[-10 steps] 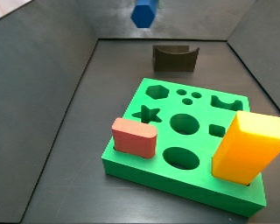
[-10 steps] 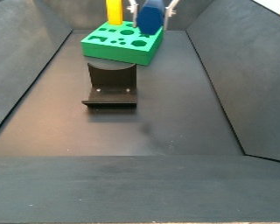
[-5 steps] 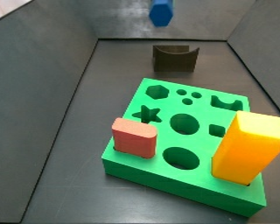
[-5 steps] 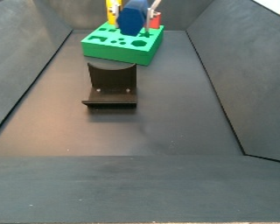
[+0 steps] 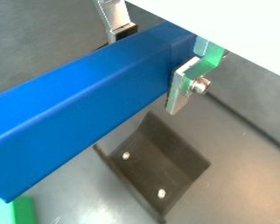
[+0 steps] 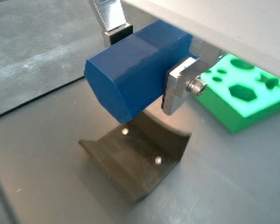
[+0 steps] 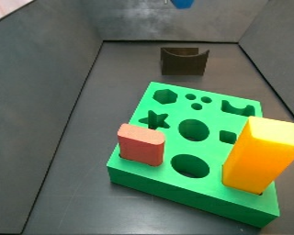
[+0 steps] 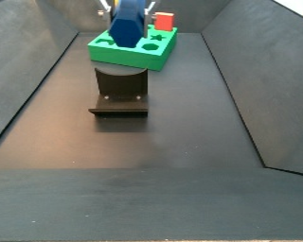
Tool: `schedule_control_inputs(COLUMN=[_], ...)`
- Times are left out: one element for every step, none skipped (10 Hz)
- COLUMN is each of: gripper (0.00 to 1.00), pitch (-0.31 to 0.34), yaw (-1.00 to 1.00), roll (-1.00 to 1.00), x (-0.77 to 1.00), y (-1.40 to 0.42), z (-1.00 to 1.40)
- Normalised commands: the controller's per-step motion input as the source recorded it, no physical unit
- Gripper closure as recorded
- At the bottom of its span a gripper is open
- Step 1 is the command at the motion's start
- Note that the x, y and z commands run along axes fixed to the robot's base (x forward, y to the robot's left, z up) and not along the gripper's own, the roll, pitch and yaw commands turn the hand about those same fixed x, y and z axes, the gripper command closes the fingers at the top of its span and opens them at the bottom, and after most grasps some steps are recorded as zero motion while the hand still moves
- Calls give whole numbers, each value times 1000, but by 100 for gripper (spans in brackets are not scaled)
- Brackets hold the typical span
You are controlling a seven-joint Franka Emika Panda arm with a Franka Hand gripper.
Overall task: Pick up the hexagon object. Move up. Place the hexagon object on the fixture. Regrasp the hexagon object. Move to above the board. Insert the hexagon object.
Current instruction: Place the hexagon object on the fixture.
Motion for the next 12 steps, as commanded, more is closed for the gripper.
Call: schedule_control_inputs(gripper=[100,100,100,100,100,100,100,100,100,100,100,100], pitch=[239,254,263,260,217,165,128,102,23,7,24,35], yaw=[39,3,-28,-68,-95,-113,-124,-122,-143,-146,-143,-141], roll=[-1000,-1000,-1000,-952,-785,-612,-432,-232,-1000,-1000,-1000,-1000], x=[375,276,207,139,85,67,70,78,104,107,113,121], y=[59,54,52,52,52,50,47,36,60,72,74,75], z=[-2,-6,-5,-7,-5,-3,-8,-8,-1000,-1000,-1000,-1000])
